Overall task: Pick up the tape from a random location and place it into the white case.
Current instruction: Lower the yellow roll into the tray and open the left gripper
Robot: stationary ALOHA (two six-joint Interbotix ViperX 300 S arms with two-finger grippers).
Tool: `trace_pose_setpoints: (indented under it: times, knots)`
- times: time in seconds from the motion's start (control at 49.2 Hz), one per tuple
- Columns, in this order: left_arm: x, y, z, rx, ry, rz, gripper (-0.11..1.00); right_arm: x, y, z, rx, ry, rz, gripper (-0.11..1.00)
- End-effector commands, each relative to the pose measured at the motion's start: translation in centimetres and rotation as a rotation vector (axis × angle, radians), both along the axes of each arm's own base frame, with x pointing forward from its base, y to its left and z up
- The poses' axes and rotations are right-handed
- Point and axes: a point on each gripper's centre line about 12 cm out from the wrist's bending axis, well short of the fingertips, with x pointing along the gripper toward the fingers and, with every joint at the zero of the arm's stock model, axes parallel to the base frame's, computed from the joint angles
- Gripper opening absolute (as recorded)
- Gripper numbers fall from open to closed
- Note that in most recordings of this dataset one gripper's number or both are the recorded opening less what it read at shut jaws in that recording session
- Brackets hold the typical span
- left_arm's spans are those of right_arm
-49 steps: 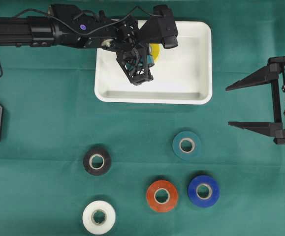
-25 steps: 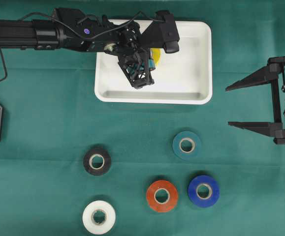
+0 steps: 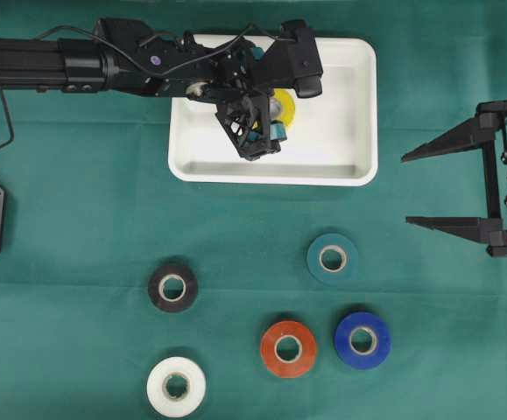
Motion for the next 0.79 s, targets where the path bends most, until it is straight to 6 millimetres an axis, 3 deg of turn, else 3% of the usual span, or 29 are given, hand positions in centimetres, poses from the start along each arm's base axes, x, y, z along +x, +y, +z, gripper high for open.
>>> trace_pose_setpoints:
  times: [0.0, 0.264, 0.569, 0.773]
  knots:
    - [0.0, 0.1, 1.5, 0.012, -0.035, 0.002, 0.95, 0.3, 0.0, 0.6, 0.0, -0.018, 0.0, 0.9]
    - [-0.5, -0.2, 2.7, 0.005, -0.021, 0.003, 0.95, 0.3, 0.0, 0.6, 0.002, -0.018, 0.0, 0.9]
    - [-1.9, -1.6, 10.2, 0.037, -0.122, -0.019, 0.95, 0.3, 0.0, 0.8, 0.006, -0.025, 0.0, 0.9]
    - [-3.0, -2.4, 13.2, 0.04, -0.132, -0.028, 0.95, 0.2, 0.1, 0.9, 0.005, -0.026, 0.002, 0.9]
